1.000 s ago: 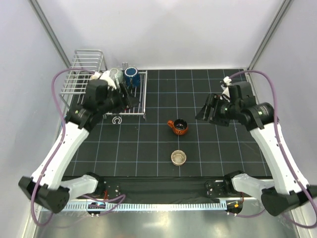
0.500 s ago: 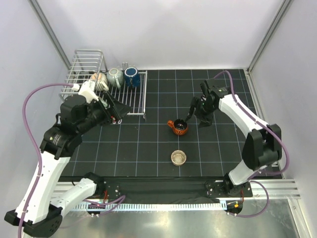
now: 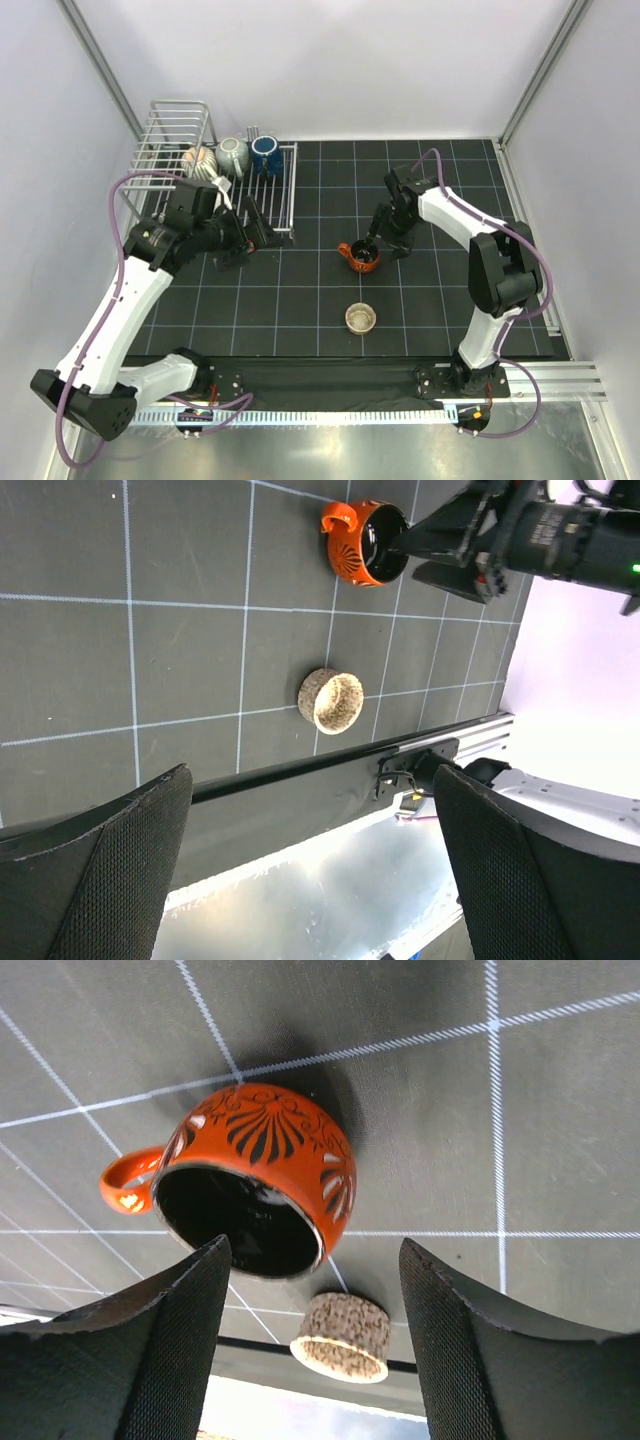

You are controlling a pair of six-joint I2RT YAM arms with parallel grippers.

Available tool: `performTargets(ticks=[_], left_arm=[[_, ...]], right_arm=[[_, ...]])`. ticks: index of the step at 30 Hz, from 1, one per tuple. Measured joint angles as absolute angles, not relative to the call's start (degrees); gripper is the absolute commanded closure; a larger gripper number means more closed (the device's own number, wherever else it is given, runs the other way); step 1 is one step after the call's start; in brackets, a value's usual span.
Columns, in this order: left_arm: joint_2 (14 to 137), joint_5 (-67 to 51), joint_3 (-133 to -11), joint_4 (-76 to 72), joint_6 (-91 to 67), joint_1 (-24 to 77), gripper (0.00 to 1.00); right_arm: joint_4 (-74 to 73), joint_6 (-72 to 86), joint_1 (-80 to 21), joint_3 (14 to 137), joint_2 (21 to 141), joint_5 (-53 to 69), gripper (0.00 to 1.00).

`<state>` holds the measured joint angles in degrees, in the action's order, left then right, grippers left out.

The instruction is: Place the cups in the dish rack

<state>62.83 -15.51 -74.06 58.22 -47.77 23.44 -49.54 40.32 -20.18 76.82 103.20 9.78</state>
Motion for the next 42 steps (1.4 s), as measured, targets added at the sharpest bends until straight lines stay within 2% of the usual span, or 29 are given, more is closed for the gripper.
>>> performTargets(ticks=[1, 2, 4, 9, 13, 15, 18, 19, 20, 27, 31, 37, 42], left_arm=[[62.74, -15.55, -74.06, 58.26, -47.88, 23.44, 0.01], [62.46, -15.53, -74.06, 58.17, -48.05, 23.44, 0.00], [61.52, -15.44, -74.04, 58.02, -48.27, 23.44, 0.00], [56.71, -14.87, -73.52, 56.84, -49.06, 23.38, 0.01], [57.69, -15.00, -73.78, 58.06, -49.34, 23.16, 0.00], [59.53, -14.96, -74.08, 59.37, -49.74, 23.11, 0.00], [62.83, -13.43, -74.08, 61.12, -51.37, 23.11, 0.00], [63.18, -12.99, -74.08, 61.69, -52.07, 23.09, 0.00], [63.18, -12.73, -74.08, 62.11, -52.49, 23.05, 0.00], [62.98, -15.86, -75.07, 63.22, -54.24, 22.85, 0.08], [62.92, -21.45, -75.00, 60.84, -57.43, 22.85, 0.14], [62.17, -30.02, -73.71, 51.53, -65.76, 23.22, 0.16], [62.46, -32.64, -73.76, 46.00, -71.66, 27.27, 0.16]], right_arm=[[-49.34, 40.51, -20.43, 76.82, 103.70, 9.78, 0.37], [-49.19, 40.73, -20.64, 76.82, 104.20, 9.78, 0.45], [-48.97, 41.06, -21.04, 76.82, 104.99, 9.78, 0.49], [-48.47, 41.32, -21.78, 76.60, 106.61, 9.37, 0.51], [-48.16, 40.88, -22.26, 75.40, 106.98, 8.40, 0.55], [-47.99, 40.36, -22.39, 74.74, 107.00, 7.86, 0.64], [-47.57, 39.33, -22.39, 74.26, 107.00, 7.40, 0.83], [-47.48, 38.89, -22.41, 74.24, 107.00, 6.94, 0.92], [-47.57, 38.39, -22.46, 74.13, 107.00, 6.02, 0.96], [-47.57, 34.59, -22.55, 73.87, 106.10, 2.13, 0.96], [-47.35, 30.79, -22.72, 73.91, 100.64, 1.67, 0.96], [-42.68, 24.10, -23.20, 74.37, 82.65, 5.08, 0.96], [-36.32, 20.47, -23.29, 73.84, 68.82, 9.47, 0.96]])
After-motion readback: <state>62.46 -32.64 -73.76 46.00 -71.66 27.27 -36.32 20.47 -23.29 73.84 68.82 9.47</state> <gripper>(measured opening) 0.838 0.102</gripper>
